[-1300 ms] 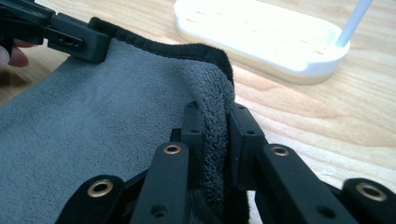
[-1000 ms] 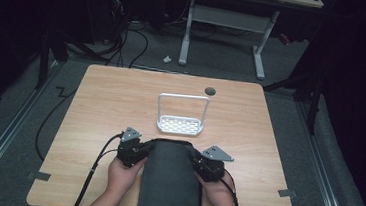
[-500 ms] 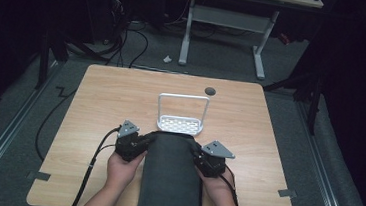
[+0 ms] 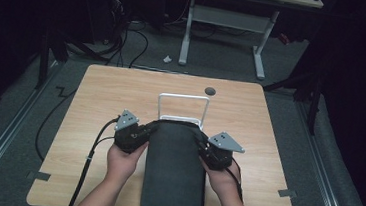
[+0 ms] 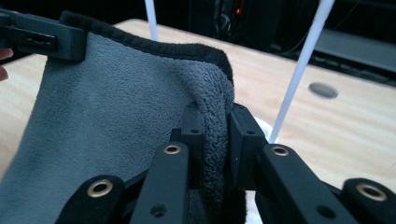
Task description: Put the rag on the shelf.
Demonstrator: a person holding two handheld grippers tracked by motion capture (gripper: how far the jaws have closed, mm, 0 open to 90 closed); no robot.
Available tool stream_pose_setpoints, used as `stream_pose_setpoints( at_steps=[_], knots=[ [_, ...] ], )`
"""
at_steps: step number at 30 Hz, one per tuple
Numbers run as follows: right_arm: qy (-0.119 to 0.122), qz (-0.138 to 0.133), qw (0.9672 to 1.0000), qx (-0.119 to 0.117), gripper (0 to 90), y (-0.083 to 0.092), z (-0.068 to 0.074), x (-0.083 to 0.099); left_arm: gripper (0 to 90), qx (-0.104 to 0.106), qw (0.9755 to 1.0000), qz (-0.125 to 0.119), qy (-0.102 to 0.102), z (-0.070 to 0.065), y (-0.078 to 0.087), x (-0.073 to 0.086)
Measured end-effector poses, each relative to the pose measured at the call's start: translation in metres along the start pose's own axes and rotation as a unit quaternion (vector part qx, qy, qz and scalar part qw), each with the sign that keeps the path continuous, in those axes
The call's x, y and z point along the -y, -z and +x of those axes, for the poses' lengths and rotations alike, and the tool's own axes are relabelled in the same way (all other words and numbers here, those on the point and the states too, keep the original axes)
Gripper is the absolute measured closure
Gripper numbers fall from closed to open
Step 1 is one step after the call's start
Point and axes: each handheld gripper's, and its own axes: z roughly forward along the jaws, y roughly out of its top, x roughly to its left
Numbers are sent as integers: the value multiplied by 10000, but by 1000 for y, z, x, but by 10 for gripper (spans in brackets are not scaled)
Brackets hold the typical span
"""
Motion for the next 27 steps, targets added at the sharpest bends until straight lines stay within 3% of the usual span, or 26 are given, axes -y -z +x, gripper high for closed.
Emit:
stream_pose_setpoints(
  at_steps=[11, 27],
  knots=[
    [35, -492, 9987, 146, 788, 13, -8, -36, 840, -17, 9986, -420, -307, -8, 6, -42],
    [156, -1157, 9927, 295, 789, 32, -16, -90, 841, -41, 9924, -1019, -694, -21, 21, -102]
  ],
)
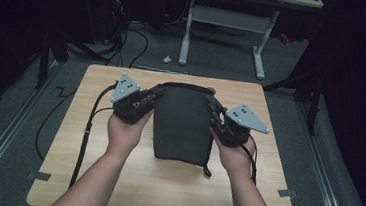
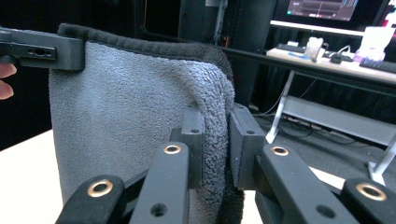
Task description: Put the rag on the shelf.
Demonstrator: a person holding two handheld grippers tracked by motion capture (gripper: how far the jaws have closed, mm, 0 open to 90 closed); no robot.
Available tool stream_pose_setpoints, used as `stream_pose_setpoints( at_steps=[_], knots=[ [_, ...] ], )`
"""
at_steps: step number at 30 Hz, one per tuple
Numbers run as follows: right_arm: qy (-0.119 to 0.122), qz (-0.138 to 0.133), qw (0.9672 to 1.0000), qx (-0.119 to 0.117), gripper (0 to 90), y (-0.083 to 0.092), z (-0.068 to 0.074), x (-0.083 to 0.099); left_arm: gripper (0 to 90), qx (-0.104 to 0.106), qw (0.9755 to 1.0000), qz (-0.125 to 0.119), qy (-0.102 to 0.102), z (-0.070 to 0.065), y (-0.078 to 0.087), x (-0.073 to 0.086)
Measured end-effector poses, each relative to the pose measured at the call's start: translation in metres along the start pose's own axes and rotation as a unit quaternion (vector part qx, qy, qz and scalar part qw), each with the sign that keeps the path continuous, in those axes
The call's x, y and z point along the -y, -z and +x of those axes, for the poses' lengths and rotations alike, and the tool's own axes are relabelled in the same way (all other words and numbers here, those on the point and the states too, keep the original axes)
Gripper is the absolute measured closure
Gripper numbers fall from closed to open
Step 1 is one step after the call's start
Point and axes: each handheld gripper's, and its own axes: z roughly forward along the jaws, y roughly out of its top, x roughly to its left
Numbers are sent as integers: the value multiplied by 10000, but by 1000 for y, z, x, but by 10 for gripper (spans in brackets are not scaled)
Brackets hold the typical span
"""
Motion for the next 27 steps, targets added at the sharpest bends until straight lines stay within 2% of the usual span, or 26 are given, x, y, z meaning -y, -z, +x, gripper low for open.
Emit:
stream_pose_setpoints(
  at_steps=[4, 8, 14, 17, 22, 27],
  knots=[
    [35, -123, 9999, 30, 790, 1, -2, -10, 842, -12, 9999, -108, -90, -2, 1, -11],
    [21, -165, 9999, 44, 790, 0, -4, -17, 843, -18, 9998, -113, -145, -1, -1, -16],
    [52, -143, 9998, 86, 790, -5, -10, -27, 843, -51, 9995, -138, -273, 1, -8, -28],
    [-41, -138, 9999, 77, 789, -12, -16, -33, 843, -103, 9992, -129, -361, 6, -16, -35],
    [-26, -99, 9999, 57, 789, -30, -26, -39, 842, -230, 9984, -46, -507, 19, -36, -43],
    [65, 15, 9999, 115, 789, -55, -36, -39, 842, -369, 9981, 16, -483, 33, -59, -39]
  ],
)
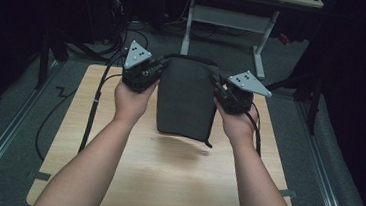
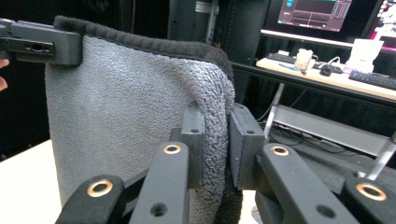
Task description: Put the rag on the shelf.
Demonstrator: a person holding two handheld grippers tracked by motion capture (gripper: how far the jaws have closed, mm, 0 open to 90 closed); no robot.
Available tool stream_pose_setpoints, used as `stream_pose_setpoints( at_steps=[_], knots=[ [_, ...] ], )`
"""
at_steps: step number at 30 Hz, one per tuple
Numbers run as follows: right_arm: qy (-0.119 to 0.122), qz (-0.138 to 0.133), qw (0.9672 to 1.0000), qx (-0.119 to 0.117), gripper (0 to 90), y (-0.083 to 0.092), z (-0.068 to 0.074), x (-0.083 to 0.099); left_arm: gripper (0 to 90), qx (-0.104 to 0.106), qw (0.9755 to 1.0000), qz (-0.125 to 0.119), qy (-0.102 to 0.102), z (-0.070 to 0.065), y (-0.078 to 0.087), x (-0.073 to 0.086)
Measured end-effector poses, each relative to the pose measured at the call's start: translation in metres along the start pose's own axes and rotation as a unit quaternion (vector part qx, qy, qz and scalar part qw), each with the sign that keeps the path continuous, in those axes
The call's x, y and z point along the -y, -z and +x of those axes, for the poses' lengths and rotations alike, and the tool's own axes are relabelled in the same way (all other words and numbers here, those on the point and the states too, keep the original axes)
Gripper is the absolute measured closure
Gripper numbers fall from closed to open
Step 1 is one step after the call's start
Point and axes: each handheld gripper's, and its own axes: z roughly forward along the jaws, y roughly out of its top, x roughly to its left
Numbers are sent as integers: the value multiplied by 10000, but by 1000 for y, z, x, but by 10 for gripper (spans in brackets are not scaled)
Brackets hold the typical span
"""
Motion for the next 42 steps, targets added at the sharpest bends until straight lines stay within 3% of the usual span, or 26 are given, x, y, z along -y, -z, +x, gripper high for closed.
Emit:
stream_pose_setpoints(
  at_steps=[6, 9, 11, 17, 22, 32, 36, 42],
  knots=[
    [-88, 231, 9997, 30, 785, -28, -15, 11, 842, -126, 9991, 310, -249, 9, -28, 8],
    [39, 369, 9993, 66, 785, -39, -21, 16, 843, -190, 9981, 487, -335, 13, -41, 15],
    [-17, 521, 9986, 16, 785, -45, -25, 20, 842, -122, 9976, 651, -210, 17, -49, 22],
    [-67, 962, 9952, -182, 777, -62, -35, 37, 843, -57, 9950, 990, -114, 24, -64, 49],
    [-10, 1150, 9930, -255, 777, -69, -35, 52, 847, 33, 9926, 1216, 55, 31, -68, 68],
    [131, 1389, 9889, -513, 778, -81, -33, 69, 850, 175, 9886, 1466, 300, 42, -68, 90],
    [-96, 1408, 9883, -578, 775, -81, -36, 73, 850, 266, 9875, 1501, 403, 42, -69, 101],
    [-364, 1410, 9867, -720, 779, -80, -41, 82, 849, 445, 9847, 1498, 777, 45, -69, 116]
  ],
)
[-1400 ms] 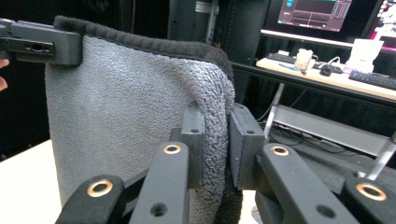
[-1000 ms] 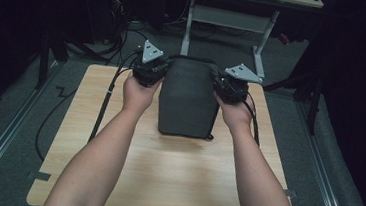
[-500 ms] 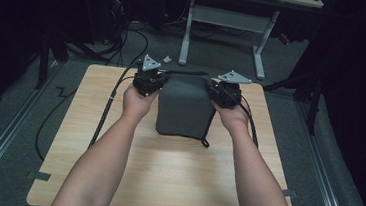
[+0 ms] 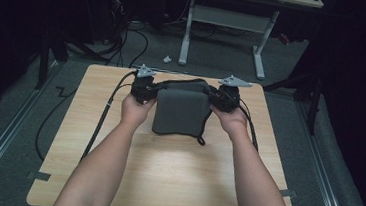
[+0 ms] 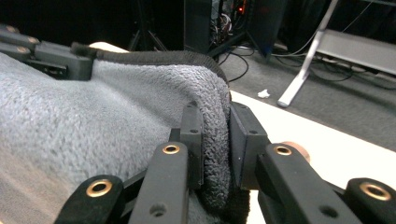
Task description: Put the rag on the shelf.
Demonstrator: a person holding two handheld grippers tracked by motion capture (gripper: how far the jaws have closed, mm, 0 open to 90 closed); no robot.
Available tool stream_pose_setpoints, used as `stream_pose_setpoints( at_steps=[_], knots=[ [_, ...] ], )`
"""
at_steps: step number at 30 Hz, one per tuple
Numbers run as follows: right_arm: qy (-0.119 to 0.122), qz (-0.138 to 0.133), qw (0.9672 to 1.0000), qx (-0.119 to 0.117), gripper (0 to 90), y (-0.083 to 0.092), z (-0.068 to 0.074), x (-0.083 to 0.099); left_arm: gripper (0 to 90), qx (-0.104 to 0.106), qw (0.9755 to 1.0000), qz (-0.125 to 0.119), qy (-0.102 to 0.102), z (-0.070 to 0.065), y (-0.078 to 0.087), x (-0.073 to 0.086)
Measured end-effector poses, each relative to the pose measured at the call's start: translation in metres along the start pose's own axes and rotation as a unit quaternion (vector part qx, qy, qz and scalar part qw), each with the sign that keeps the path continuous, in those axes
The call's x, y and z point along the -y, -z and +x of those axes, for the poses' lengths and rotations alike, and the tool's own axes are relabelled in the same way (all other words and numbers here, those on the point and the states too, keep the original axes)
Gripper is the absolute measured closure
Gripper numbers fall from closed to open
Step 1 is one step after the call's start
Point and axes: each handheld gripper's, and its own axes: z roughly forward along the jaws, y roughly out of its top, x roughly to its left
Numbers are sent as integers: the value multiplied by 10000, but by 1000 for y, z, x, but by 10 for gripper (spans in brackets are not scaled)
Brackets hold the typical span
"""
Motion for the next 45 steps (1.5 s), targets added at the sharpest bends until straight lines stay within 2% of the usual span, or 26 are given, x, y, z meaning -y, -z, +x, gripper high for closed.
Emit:
stream_pose_setpoints(
  at_steps=[8, 16, 19, 22, 28, 33, 35, 38, 45],
  knots=[
    [-395, -25, 9990, -222, 780, -3, -6, 14, 849, 187, 9996, 93, 189, 5, -5, 11],
    [-383, 78, 9990, -216, 780, -10, -5, 24, 849, 223, 9992, 180, 291, 8, -7, 22],
    [-445, 128, 9987, -234, 777, -13, -6, 30, 848, 230, 9991, 204, 295, 8, -9, 25],
    [-502, 122, 9984, -233, 777, -14, -7, 34, 848, 266, 9987, 202, 396, 9, -9, 28],
    [-671, 126, 9973, -286, 751, -17, -7, 39, 847, 319, 9981, 236, 475, 11, -8, 32],
    [-658, 207, 9976, -53, 627, -13, -10, 35, 844, 293, 9984, 229, 430, 11, -5, 30],
    [-647, 195, 9977, -27, 596, -9, -12, 33, 844, 266, 9986, 223, 396, 11, -3, 29],
    [-538, 113, 9984, 106, 577, -2, -12, 29, 843, 230, 9989, 244, 315, 11, -2, 29],
    [-454, -85, 9987, 210, 554, 15, -14, 22, 837, 233, 9988, 267, 339, 10, -2, 29]
  ],
)
